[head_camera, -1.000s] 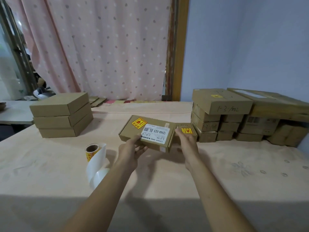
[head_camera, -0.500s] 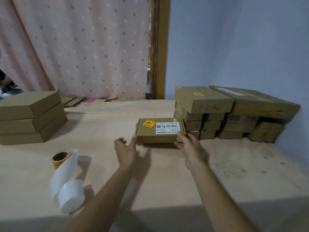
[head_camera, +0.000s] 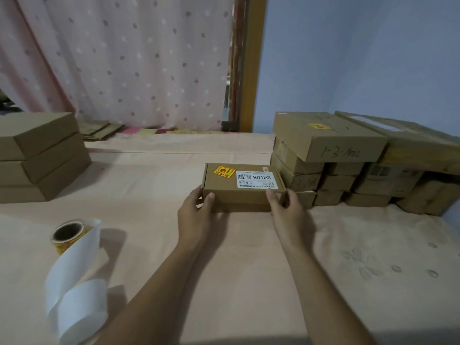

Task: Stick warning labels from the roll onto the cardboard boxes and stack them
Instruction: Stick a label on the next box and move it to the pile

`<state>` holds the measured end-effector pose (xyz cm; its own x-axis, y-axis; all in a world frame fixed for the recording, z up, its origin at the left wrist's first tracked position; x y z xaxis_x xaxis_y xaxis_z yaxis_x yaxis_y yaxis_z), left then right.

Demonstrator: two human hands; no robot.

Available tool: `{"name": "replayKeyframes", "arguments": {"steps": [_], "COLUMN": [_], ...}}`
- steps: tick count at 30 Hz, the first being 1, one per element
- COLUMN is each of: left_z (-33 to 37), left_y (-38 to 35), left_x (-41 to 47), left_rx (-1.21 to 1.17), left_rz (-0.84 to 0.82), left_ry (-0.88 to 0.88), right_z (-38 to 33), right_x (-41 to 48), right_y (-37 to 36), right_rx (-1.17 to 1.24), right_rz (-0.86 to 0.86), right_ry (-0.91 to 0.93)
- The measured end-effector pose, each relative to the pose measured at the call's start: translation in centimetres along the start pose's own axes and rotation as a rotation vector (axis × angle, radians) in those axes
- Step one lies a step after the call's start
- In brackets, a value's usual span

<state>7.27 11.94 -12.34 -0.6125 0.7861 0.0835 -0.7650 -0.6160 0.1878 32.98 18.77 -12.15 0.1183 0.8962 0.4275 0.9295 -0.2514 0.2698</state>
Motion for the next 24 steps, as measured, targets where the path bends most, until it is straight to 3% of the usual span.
{"name": "replayKeyframes", "arguments": {"steps": [8, 15, 20, 24], "left_z": [-1.0, -1.4, -2.5, -2.2], "left_y": [1.0, 2.7, 1.4, -0.2], "left_x": [1.0, 0.4, -1.0, -1.7], "left_rx": [0.040, -0.019, -0.118, -0.224], "left_rz": [0.105, 0.205, 0.068, -0.025], "left_ry": [0.035, 0.137, 0.263, 0.237], "right_z": [1.1, 0.2, 0.5, -0.3], "right_x": [-0.3, -1.0, -0.7, -0.5], "right_y": [-0.8, -0.6, -2.6, -4.0], "right_rx": [0.154, 0.127, 0.260, 0.327], "right_rz": [-0.009, -0.066, -0.147, -0.259], "right_ry": [-0.043, -0.056, -0.042, 0.000]}}
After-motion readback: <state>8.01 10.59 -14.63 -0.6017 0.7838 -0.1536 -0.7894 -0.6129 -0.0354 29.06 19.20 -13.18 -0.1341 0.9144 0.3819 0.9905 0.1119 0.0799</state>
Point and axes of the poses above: each hand's wrist, its own x-axis towards the middle knuckle, its own y-axis out of the back of the hand, z = x × y, the point moved 8 cm from there along x, towards the middle knuckle, and after that the axes turned 13 degrees about y, right-handed, at the moved point
